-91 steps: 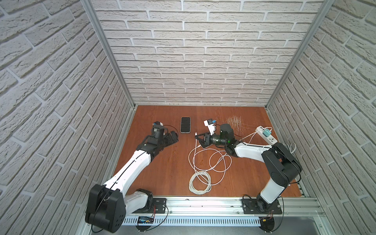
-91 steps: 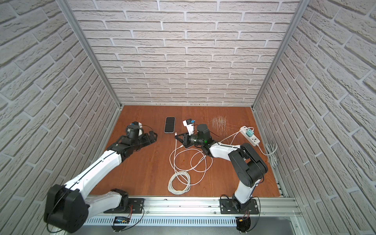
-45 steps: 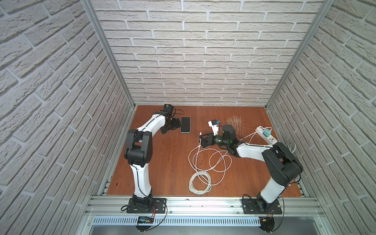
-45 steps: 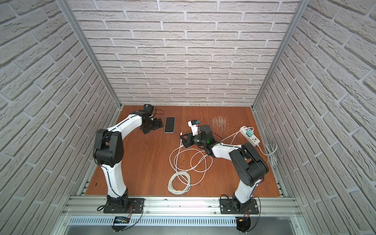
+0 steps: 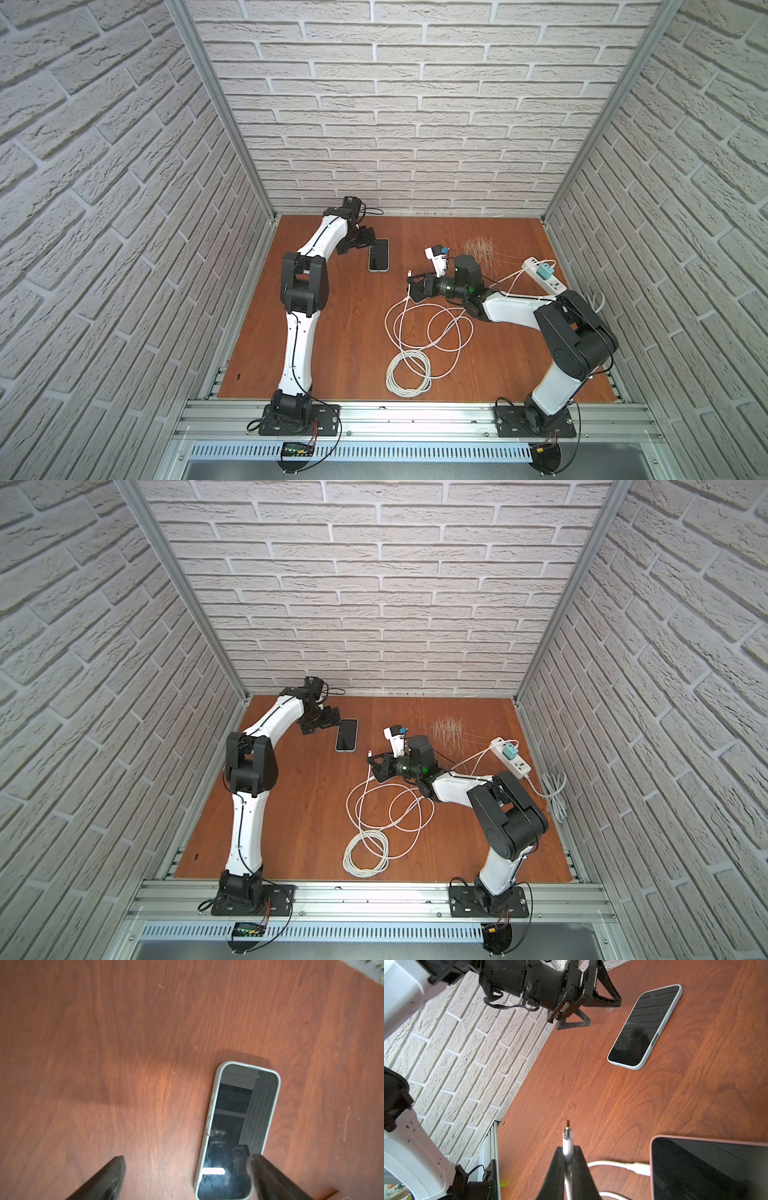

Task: Plug the charging cable into the phone
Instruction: Move the phone to the center of the board.

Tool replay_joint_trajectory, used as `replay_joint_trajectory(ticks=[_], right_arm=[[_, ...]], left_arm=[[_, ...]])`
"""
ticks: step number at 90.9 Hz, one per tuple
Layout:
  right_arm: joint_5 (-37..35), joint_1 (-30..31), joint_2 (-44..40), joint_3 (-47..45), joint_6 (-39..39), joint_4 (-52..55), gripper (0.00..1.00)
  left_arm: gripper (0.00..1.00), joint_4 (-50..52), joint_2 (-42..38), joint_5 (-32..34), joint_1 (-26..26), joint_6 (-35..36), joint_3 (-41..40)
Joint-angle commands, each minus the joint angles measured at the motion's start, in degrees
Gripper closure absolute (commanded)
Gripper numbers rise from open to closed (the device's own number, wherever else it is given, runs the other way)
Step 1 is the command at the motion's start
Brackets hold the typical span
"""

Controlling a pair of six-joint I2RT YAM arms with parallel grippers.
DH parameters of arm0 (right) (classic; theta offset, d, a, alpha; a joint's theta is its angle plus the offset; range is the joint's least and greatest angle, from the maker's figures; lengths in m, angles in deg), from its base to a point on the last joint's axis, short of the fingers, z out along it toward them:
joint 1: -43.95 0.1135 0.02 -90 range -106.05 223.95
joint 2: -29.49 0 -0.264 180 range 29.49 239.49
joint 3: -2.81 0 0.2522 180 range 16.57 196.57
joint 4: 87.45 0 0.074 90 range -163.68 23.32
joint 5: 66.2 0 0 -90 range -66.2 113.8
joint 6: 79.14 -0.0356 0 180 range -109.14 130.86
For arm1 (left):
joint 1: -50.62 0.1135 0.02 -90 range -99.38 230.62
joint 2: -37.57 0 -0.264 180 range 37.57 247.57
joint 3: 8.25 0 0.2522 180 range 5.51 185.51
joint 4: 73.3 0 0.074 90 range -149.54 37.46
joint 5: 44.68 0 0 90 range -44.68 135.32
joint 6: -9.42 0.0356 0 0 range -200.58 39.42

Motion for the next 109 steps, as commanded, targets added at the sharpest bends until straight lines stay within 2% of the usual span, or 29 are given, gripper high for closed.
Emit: replay_joint_trajectory(ticks=[1, 19, 49, 109], right_arm=[[0.8, 0.2, 0.6, 1.1, 0.1, -2.4, 0.97], [1.1, 0.2, 0.9, 1.4, 0.1, -2.0, 0.97], [1.3, 0.3, 0.9, 1.5, 0.2, -1.9, 0.97], [1.4, 0.3, 0.7, 1.3, 0.2, -1.9, 0.97]], left_arm=[[0.02, 4.0, 3.2, -1.0, -1.4, 1.3, 4.6], [0.02, 4.6, 4.7, 5.1, -5.0, 0.2, 7.6], [0.02, 5.8, 8.1, 6.6, -7.9, -0.5, 9.7], [0.02, 9.0, 13.0, 10.4, -9.7, -0.5, 14.7]])
